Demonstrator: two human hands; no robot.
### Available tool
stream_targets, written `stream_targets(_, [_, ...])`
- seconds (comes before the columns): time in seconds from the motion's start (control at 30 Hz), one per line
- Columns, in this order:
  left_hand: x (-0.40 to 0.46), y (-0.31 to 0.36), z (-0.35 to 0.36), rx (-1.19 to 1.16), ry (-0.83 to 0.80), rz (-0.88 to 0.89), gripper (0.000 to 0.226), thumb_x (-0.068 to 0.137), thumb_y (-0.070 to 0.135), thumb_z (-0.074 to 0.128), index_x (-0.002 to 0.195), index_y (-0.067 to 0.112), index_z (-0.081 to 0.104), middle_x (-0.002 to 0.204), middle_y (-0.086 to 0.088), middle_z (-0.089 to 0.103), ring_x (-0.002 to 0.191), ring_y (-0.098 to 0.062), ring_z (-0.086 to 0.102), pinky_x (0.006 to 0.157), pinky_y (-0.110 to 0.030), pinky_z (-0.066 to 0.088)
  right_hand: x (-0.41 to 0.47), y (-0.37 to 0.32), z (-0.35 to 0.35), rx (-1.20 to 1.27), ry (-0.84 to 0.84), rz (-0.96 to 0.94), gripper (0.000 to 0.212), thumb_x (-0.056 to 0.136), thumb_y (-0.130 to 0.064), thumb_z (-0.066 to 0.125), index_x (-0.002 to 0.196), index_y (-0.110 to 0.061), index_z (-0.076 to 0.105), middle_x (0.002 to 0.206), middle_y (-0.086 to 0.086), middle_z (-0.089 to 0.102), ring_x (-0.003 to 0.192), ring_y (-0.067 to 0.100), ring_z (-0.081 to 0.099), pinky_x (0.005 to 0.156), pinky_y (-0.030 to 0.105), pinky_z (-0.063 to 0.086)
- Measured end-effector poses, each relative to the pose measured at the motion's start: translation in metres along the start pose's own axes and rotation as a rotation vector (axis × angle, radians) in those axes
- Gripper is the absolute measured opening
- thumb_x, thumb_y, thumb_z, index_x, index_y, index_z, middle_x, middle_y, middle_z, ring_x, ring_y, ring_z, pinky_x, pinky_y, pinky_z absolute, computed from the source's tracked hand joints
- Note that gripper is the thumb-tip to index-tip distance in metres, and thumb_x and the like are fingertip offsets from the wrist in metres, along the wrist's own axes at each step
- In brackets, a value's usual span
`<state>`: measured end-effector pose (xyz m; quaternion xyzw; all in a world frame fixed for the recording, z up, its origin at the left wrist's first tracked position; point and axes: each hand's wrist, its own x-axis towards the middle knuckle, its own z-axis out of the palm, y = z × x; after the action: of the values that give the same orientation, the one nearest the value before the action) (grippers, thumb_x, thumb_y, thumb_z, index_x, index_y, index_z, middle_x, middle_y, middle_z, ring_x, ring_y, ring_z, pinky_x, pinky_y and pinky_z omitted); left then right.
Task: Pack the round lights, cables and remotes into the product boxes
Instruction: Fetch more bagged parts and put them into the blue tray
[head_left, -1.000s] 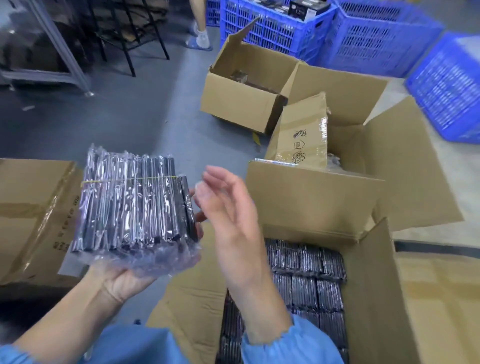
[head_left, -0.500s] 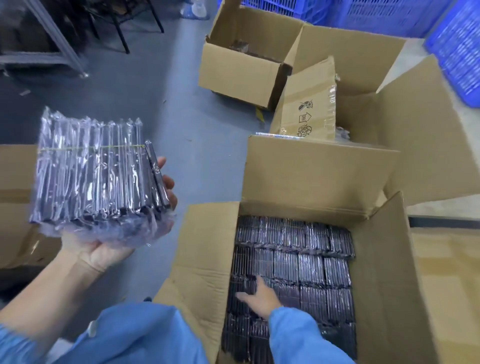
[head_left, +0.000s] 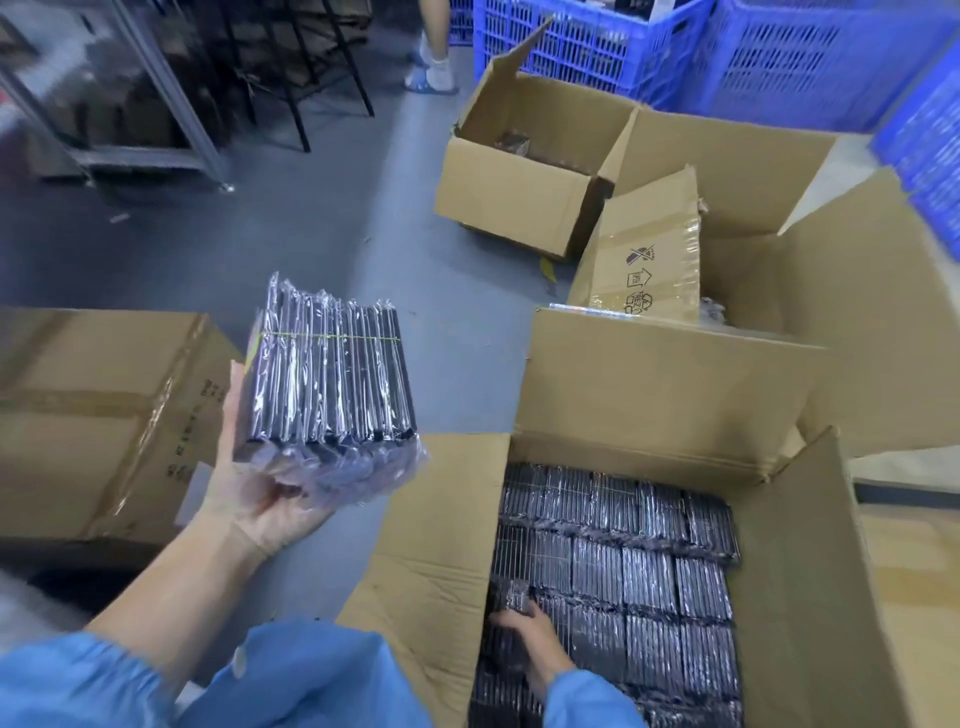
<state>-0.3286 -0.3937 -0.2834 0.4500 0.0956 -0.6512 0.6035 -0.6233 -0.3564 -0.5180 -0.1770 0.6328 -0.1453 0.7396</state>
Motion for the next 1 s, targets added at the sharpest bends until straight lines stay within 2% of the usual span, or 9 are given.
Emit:
stream_targets(0.1, [-0.005,-0.003,0.015,0.038,-0.107,0.013,0.089,0.087,0.075,0.046,0.118,-0.007,0.064,0.113,-0.024,0.067,0.09,-0.025,0.071,0.081,-0.042,0.057,-0.031,-0.027,-0.018,0.138,-0.067,-0.059,0.092,0.056,-0.026,0.091,0.135,-0.006,0.047,0.129,0.022,0.059,0.109,0.036,0.062,0.082,0.043,0.053])
stream_targets(0.2, [-0.025,-0.001,0.043,0.055,-0.425,-0.054,0.091,0.059,0.06,0.086,0.124,0.0,0.066,0.14,-0.026,0.049,0.13,-0.04,0.045,0.119,-0.058,0.014,-0.094,-0.091,-0.023,0.175,-0.074,-0.25,0.101,0.061,-0.04,0.089,0.143,-0.008,0.04,0.139,0.021,0.052,0.105,0.035,0.067,0.097,0.053,0.048])
stream_targets(0.3, [-0.031,-0.006,0.049,0.08,-0.473,-0.038,0.095,0.045,0.051,0.096,0.12,0.0,0.069,0.135,-0.027,0.055,0.122,-0.043,0.056,0.115,-0.059,0.027,-0.179,-0.168,0.006,0.155,-0.107,-0.486,0.112,0.062,-0.047,0.086,0.151,-0.011,0.028,0.149,0.017,0.041,0.1,0.035,0.068,0.096,0.061,0.046])
stream_targets(0.4, [-0.058,-0.001,0.066,0.11,-0.581,0.131,0.069,0.096,0.042,0.057,0.137,-0.012,0.045,0.136,-0.032,0.052,0.129,-0.042,0.05,0.114,-0.049,0.032,-0.264,-0.232,0.06,0.114,-0.37,-0.854,0.102,0.064,-0.054,0.084,0.142,-0.005,0.04,0.126,0.023,0.06,0.105,0.038,0.066,0.074,0.049,0.057])
stream_targets(0.47, [-0.061,0.0,0.062,0.026,-0.654,0.056,0.068,0.098,0.04,0.054,0.142,-0.01,0.037,0.129,-0.035,0.056,0.122,-0.044,0.056,0.11,-0.053,0.037,-0.308,-0.257,0.098,0.145,-0.488,-0.988,0.091,0.073,-0.049,0.079,0.141,-0.004,0.041,0.124,0.018,0.062,0.107,0.032,0.066,0.08,0.046,0.056])
stream_targets(0.53, [-0.063,-0.004,0.063,0.038,-0.663,-0.061,0.076,0.087,0.04,0.073,0.139,-0.009,0.045,0.129,-0.039,0.054,0.119,-0.05,0.056,0.102,-0.061,0.043,-0.328,-0.266,0.127,0.03,-0.441,-1.037,0.072,0.075,-0.05,0.075,0.132,-0.011,0.053,0.122,0.008,0.066,0.109,0.024,0.066,0.09,0.043,0.054])
stream_targets(0.67, [-0.075,0.002,0.065,-0.074,-0.868,0.06,0.058,0.105,0.029,0.025,0.144,-0.014,0.028,0.144,-0.037,0.039,0.135,-0.043,0.042,0.113,-0.044,0.031,-0.317,-0.261,0.162,-0.565,-0.006,-1.118,0.025,0.088,-0.046,0.065,0.104,-0.028,0.061,0.108,-0.011,0.066,0.103,0.003,0.06,0.095,0.029,0.045])
stream_targets(0.83, [-0.074,-0.006,0.064,-0.223,-1.081,-0.186,0.085,0.092,0.048,0.003,0.143,-0.017,0.022,0.129,-0.04,0.051,0.124,-0.048,0.051,0.107,-0.052,0.038,-0.307,-0.262,0.163,-0.546,-0.119,-1.024,0.027,0.089,-0.046,0.064,0.113,-0.036,0.057,0.11,-0.012,0.064,0.102,-0.002,0.06,0.091,0.021,0.045])
stream_targets(1.0, [-0.04,-0.003,0.04,-0.333,-0.949,-0.298,0.053,0.092,0.022,0.063,0.128,-0.011,0.042,0.081,-0.028,0.057,0.065,-0.03,0.055,0.068,-0.052,0.056,-0.275,-0.259,0.107,-0.13,-0.025,-1.129,0.018,0.087,-0.044,0.058,0.092,-0.028,0.064,0.098,-0.001,0.072,0.094,0.01,0.069,0.082,0.026,0.057])
